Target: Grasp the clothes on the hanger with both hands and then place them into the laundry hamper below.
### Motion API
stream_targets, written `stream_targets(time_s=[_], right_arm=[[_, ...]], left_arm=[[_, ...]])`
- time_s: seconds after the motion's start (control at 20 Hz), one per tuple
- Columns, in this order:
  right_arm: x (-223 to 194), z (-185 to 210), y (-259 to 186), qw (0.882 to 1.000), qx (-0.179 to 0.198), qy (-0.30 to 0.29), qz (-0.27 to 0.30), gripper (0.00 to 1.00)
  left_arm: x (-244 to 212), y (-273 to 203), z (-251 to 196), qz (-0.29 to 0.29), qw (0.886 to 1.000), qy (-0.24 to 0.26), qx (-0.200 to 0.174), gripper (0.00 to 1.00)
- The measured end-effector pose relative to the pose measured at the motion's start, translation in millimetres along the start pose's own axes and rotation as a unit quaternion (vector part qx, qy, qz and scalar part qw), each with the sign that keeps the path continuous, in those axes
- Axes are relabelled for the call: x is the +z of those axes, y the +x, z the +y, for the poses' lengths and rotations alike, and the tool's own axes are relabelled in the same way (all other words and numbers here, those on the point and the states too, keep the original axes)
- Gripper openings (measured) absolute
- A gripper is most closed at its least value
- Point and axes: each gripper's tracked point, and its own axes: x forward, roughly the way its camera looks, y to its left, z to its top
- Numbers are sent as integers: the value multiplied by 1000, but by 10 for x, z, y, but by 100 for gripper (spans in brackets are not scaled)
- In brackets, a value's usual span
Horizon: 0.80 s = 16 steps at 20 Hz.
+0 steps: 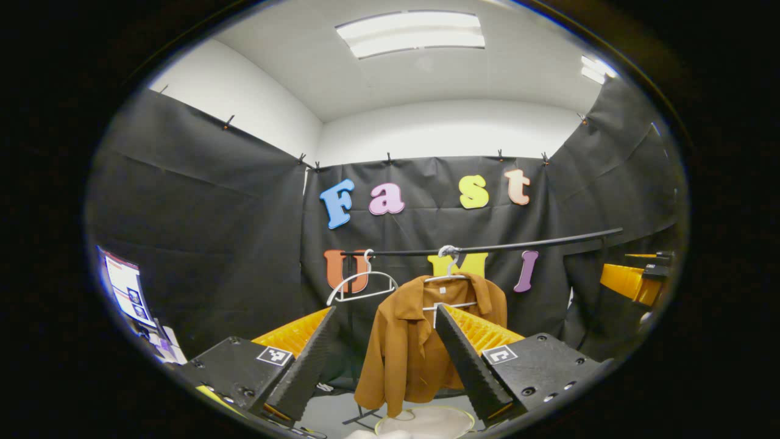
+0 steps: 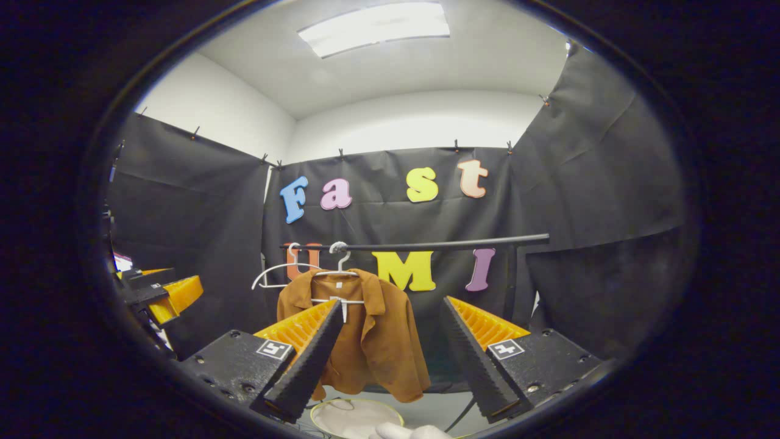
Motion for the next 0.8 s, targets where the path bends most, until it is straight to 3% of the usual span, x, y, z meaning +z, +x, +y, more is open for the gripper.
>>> stream_targets(time_s=[0.35, 0.8], right_arm=[[-115, 76, 99, 1000, -8, -5, 16, 100], [-623, 160, 417, 998, -1, -17, 67, 100]], left_arm=[[-206, 29, 78, 30, 1000, 8, -2, 100], [-598, 217, 91, 73, 997, -1, -4, 100]])
